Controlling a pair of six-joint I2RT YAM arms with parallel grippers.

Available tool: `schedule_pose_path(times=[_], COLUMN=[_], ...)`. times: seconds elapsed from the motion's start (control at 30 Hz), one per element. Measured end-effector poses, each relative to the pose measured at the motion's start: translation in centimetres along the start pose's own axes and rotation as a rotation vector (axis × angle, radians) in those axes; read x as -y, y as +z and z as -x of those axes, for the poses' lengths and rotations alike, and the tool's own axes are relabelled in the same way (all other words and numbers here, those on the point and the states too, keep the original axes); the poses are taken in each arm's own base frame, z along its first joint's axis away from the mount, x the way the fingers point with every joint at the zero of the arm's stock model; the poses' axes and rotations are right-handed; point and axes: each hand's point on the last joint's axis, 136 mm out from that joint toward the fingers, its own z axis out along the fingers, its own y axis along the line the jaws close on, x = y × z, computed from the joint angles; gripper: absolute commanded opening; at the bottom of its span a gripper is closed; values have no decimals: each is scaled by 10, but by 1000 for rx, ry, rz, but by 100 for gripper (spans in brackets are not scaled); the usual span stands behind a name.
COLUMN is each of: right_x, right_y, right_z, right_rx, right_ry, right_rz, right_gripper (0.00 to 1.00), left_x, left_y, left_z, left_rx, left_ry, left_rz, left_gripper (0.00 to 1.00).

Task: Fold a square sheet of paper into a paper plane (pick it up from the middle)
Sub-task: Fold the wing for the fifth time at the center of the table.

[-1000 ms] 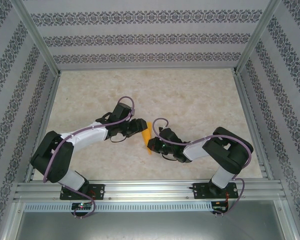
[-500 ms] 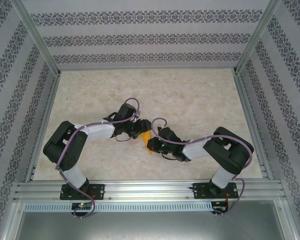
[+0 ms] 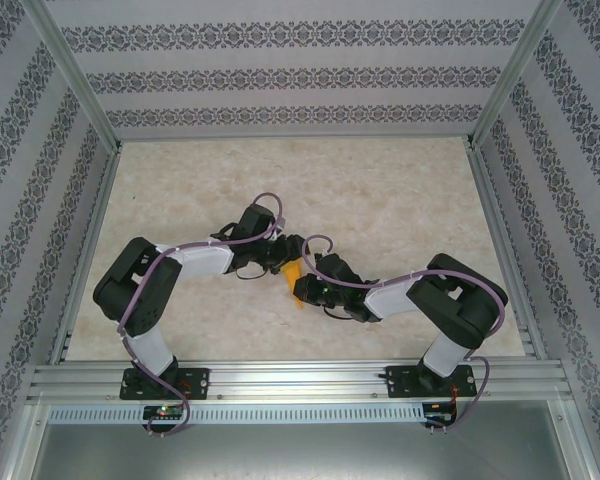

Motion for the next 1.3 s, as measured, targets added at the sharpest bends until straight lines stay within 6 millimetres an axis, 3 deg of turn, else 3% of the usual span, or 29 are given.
schedule_pose_path(times=[0.27, 0.57, 0.9, 1.3], right_x=[-1, 1, 2, 2], right_y=[-1, -1, -3, -2], right_z=[0, 0, 3, 3], right_rx=[-4, 5, 31, 25], right_ry=[0, 13, 104, 117], right_rz=[-1, 0, 93, 103], right_gripper=[12, 2, 2, 3], left_x=[-9, -5, 20, 6], left_y=[10, 10, -20, 4], left_z=[1, 3, -2, -3], left_rx=[-8, -3, 53, 5], left_ry=[-7, 5, 54, 34], left_rz=[9, -9, -86, -106], left_gripper=[63, 66, 67, 68])
